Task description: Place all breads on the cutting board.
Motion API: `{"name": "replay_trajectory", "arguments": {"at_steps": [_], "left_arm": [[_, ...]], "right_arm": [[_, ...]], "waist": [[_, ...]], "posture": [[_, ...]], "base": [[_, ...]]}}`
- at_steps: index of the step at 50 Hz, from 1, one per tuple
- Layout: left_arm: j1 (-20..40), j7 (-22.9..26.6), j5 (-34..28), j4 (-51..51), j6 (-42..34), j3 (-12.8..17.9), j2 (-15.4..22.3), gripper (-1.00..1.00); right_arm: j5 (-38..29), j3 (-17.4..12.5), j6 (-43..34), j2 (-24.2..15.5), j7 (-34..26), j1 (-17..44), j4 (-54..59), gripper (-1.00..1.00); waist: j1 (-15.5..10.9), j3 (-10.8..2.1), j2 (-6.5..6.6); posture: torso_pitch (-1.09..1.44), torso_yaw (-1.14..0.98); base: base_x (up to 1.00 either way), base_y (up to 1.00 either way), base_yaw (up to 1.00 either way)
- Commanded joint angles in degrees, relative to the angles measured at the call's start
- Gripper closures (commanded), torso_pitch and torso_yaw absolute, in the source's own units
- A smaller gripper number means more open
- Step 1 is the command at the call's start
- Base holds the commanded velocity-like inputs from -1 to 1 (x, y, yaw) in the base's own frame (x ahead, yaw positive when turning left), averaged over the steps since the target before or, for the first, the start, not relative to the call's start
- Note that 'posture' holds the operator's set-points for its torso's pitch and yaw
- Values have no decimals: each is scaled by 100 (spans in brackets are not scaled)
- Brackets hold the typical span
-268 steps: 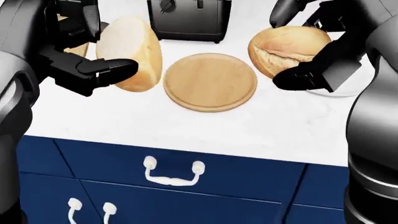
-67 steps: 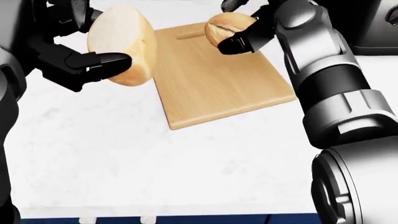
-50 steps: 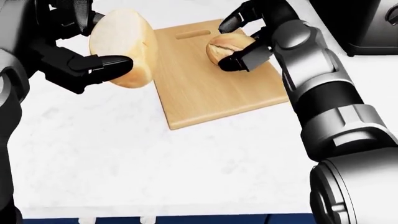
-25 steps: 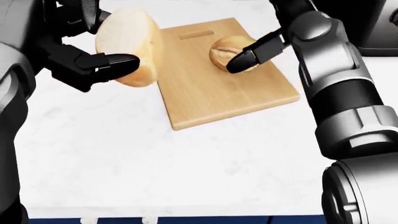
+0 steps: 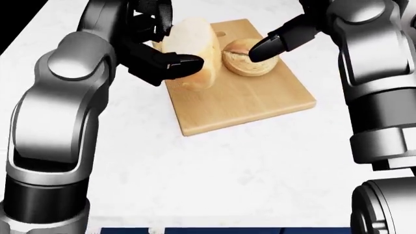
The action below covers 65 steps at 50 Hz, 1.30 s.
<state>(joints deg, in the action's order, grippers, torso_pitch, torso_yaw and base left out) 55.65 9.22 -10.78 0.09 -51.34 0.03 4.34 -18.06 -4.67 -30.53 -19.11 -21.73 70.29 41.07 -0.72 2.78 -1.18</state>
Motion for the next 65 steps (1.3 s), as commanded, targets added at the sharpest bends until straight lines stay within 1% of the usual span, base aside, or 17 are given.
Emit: {"name": "replay_trajectory", "arguments": {"at_steps": [1,8,14,16,22,26,28,33,37,38,39,41,45,54,58,61,65], "left_arm": [[202,-33,-26,-190,239,-32,-9,100],[105,-26,-194,121,482,-167,-174,100],[156,-19,-293,383,618,-153,-245,91],[143,-23,-323,431,655,-179,-293,80],[171,-53,-421,736,839,-189,-348,73],[172,-87,-472,868,931,-208,-398,56],[167,-82,-499,919,964,-218,-412,43],[140,-68,-567,1029,1065,-227,-433,35],[132,-91,-603,1171,1184,-223,-450,20],[132,-90,-615,1195,1205,-227,-451,15],[139,-92,-620,1215,1213,-219,-454,-11],[133,-98,-638,1259,1247,-221,-460,-29],[136,-102,-664,1306,1276,-220,-468,-44],[73,-90,-710,1354,1375,-226,-490,-54],[32,-34,-719,1203,1299,-212,-468,-52],[17,78,-730,846,1061,-200,-417,-51],[202,253,-691,374,627,-92,-278,-47]], "right_arm": [[-3,-37,186,-64,71,250,-220,-100],[7,-35,281,-31,150,231,-107,-100],[13,-33,298,-35,164,218,-98,-100],[7,-28,312,-28,185,207,-72,-100],[27,-37,358,-40,169,173,-65,-100],[29,-36,331,-38,159,157,-111,-100],[33,-45,329,-52,151,139,-129,-100],[35,-50,349,-68,159,125,-112,-100],[30,-46,346,-73,156,142,-96,-100],[29,-46,364,-76,160,144,-74,-100],[29,-46,357,-76,159,147,-76,-100],[25,-44,350,-75,156,135,-89,-100],[28,-48,391,-74,169,130,-44,-100],[31,-50,420,-65,198,75,-21,-100],[29,-56,371,-103,149,50,-120,-100],[1,-63,112,-167,13,3,-479,-100],[-28,-84,-512,-244,-302,-187,-1396,-100]], "waist": [[-2,-206,-14],[1,-215,-21],[-1,-223,-36],[-1,-221,-41],[-11,-223,-56],[-14,-227,-64],[-15,-227,-68],[-19,-228,-75],[-20,-232,-78],[-19,-233,-78],[-19,-234,-78],[-19,-236,-79],[-18,-237,-82],[-17,-247,-79],[-13,-250,-79],[-16,-247,-77],[-22,-223,-75]], "posture": [[0,0],[0,0],[0,0],[0,0],[0,0],[0,0],[0,0],[0,0],[0,0],[0,0],[0,0],[0,0],[0,0],[0,0],[0,0],[0,0],[0,0]], "base": [[0,0,0],[0,0,0],[0,0,0],[0,0,0],[0,0,0],[0,0,0],[0,0,0],[0,0,0],[0,0,0],[0,0,0],[0,0,0],[0,0,0],[0,0,0],[0,0,0],[0,0,0],[0,0,0],[0,0,0]]}}
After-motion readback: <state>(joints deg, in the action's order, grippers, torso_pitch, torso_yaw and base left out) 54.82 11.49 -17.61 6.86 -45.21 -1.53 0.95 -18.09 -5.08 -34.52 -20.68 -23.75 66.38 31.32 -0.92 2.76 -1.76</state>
